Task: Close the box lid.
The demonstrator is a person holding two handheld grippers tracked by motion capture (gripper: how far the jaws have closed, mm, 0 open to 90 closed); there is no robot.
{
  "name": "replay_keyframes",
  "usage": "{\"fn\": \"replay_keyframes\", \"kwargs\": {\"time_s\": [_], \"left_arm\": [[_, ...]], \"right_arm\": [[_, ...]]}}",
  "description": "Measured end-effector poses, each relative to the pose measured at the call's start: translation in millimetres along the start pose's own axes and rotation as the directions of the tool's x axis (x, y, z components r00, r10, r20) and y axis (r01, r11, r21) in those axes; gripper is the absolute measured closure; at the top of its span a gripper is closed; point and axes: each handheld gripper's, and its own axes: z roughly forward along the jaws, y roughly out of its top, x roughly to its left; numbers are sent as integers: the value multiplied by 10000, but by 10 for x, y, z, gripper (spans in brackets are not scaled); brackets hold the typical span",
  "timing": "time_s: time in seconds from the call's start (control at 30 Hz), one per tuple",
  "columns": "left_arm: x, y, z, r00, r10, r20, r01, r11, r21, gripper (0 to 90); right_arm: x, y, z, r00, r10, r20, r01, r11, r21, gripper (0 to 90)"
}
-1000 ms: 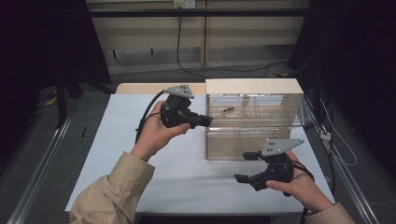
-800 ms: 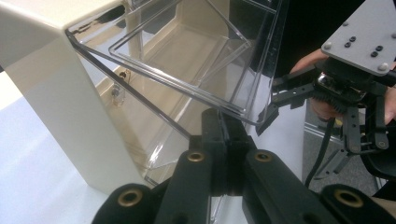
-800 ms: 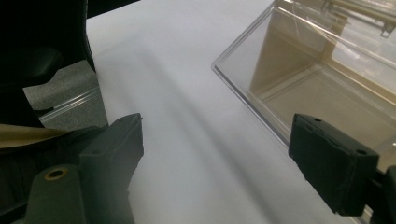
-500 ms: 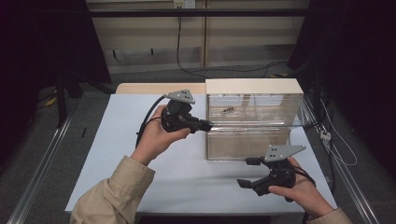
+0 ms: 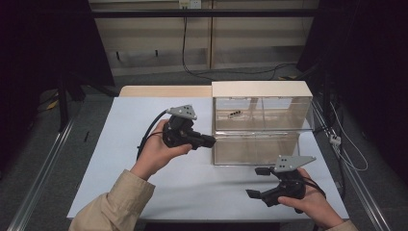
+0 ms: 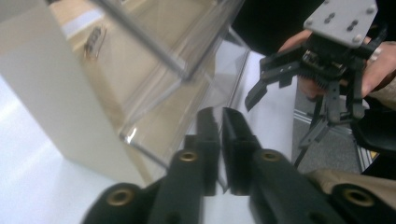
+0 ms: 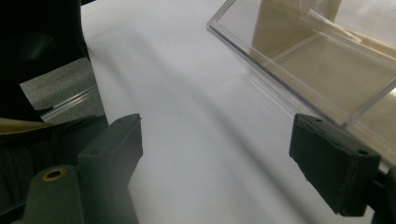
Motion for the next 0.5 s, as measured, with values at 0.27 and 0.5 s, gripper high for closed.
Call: {"fn": "replay_keyframes", "kwargs": {"time_s": [0.27,0.5], "left_arm": [[35,-297,-53,9995,-92,-300,103,9993,363,556],[60,-527,-108,9985,-122,-528,150,9985,521,403]], "right_arm": [[-26,-111,56,9998,149,135,-151,9997,180,174],[-52,-116,82,9996,73,268,-81,9995,299,174]]}}
